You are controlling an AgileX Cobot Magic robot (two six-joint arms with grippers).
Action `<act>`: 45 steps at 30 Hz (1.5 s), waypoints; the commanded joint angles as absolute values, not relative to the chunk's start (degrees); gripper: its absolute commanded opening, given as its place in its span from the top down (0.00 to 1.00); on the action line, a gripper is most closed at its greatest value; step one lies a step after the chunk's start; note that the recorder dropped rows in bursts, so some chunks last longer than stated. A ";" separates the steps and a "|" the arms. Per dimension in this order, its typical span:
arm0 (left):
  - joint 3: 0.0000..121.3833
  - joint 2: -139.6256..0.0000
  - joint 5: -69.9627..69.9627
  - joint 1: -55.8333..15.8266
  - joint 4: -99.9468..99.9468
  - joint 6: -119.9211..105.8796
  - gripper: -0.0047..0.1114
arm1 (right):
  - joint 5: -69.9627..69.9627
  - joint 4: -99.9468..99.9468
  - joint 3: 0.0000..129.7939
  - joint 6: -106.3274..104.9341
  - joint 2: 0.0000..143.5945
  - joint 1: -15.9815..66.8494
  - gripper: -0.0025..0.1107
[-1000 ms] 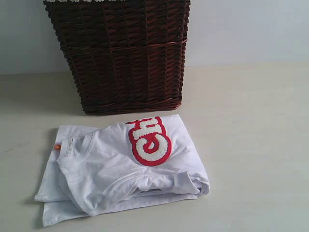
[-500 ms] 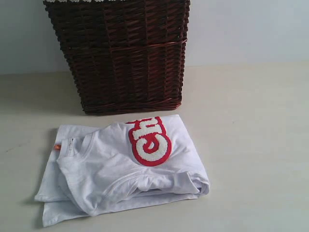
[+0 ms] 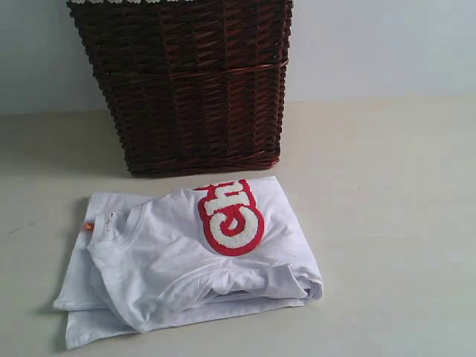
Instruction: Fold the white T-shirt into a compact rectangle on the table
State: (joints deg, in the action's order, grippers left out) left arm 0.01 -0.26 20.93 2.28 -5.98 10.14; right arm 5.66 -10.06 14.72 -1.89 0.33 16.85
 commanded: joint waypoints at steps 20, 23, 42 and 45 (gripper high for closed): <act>0.00 0.00 20.39 2.37 -5.58 10.52 0.96 | 8.36 -10.61 0.00 -11.69 0.00 16.28 0.98; 0.00 0.00 20.39 2.37 -5.68 10.52 0.96 | 8.36 -10.61 0.00 -11.69 0.00 16.01 0.98; 0.00 0.00 20.39 2.37 -5.63 10.52 0.96 | -13.71 4.82 0.00 -4.66 0.00 6.57 0.98; 0.00 0.00 20.39 2.37 -5.63 10.52 0.96 | -13.81 4.65 0.00 -4.66 0.00 6.57 0.98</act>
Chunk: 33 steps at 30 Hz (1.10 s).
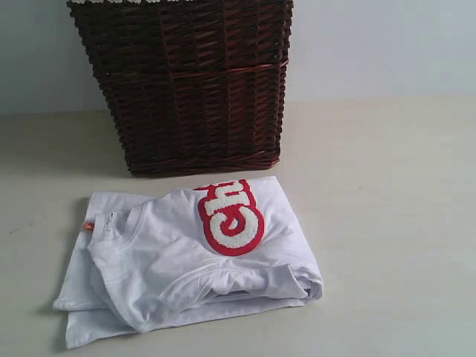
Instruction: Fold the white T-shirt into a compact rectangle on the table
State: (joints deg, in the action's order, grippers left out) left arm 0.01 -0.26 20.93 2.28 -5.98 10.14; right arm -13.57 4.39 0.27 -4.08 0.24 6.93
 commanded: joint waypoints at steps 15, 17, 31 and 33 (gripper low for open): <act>0.00 0.00 20.39 2.37 -5.63 10.52 0.96 | -14.98 3.06 0.00 -4.73 0.00 6.57 0.98; 0.00 0.00 20.39 2.37 -5.63 10.52 0.96 | -15.26 3.06 0.00 -4.73 0.00 6.57 0.98; 0.00 0.00 20.39 2.37 -5.63 10.52 0.96 | -15.78 2.93 0.00 -4.46 0.00 6.67 0.98; 0.00 0.00 20.39 2.37 -5.63 10.52 0.96 | -15.78 2.93 0.00 -4.46 0.00 6.67 0.98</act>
